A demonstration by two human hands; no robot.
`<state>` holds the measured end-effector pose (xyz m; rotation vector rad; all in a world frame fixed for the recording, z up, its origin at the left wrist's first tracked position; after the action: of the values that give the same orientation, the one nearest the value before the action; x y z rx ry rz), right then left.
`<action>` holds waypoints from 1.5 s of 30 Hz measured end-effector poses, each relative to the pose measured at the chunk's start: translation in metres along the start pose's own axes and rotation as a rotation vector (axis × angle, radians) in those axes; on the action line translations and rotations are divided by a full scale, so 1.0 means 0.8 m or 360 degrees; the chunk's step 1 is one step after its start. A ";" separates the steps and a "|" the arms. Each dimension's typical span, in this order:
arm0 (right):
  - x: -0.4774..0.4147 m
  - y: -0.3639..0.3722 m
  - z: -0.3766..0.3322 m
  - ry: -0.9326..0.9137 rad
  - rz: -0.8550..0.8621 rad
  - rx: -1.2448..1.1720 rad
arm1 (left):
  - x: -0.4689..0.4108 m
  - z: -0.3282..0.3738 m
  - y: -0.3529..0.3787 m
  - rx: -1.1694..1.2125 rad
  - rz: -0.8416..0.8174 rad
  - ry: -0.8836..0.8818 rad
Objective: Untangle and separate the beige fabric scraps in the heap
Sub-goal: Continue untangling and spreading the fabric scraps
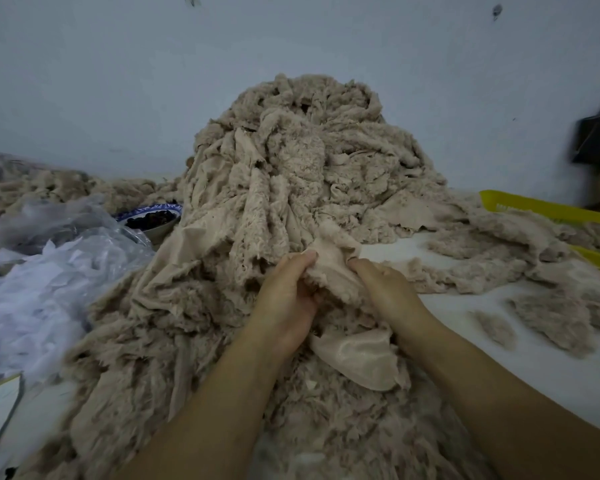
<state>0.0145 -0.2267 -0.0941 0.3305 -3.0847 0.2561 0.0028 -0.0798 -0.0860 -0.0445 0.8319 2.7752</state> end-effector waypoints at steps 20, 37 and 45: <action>-0.011 -0.002 -0.001 -0.0055 -0.0079 -0.0824 | 0.001 0.001 0.000 -0.0283 -0.0106 -0.0106; 0.009 0.001 -0.009 -0.0220 -0.0497 -0.0052 | -0.002 0.016 -0.014 -0.0164 0.0227 0.0136; 0.002 -0.009 -0.013 -0.0423 -0.0365 -0.0431 | 0.001 0.025 -0.018 -0.0116 0.0164 0.0149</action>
<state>0.0149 -0.2319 -0.0829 0.7522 -3.2337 -0.2287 0.0063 -0.0572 -0.0768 -0.1499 0.7751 2.9197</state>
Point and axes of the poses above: each hand's wrist, its own x-axis away from the middle knuckle, its own y-axis out of the palm, z = x × y, the point moved 1 cm from there along -x, towards the middle knuckle, and after that the axes turned 13 degrees about -z, right-handed, at the moved point
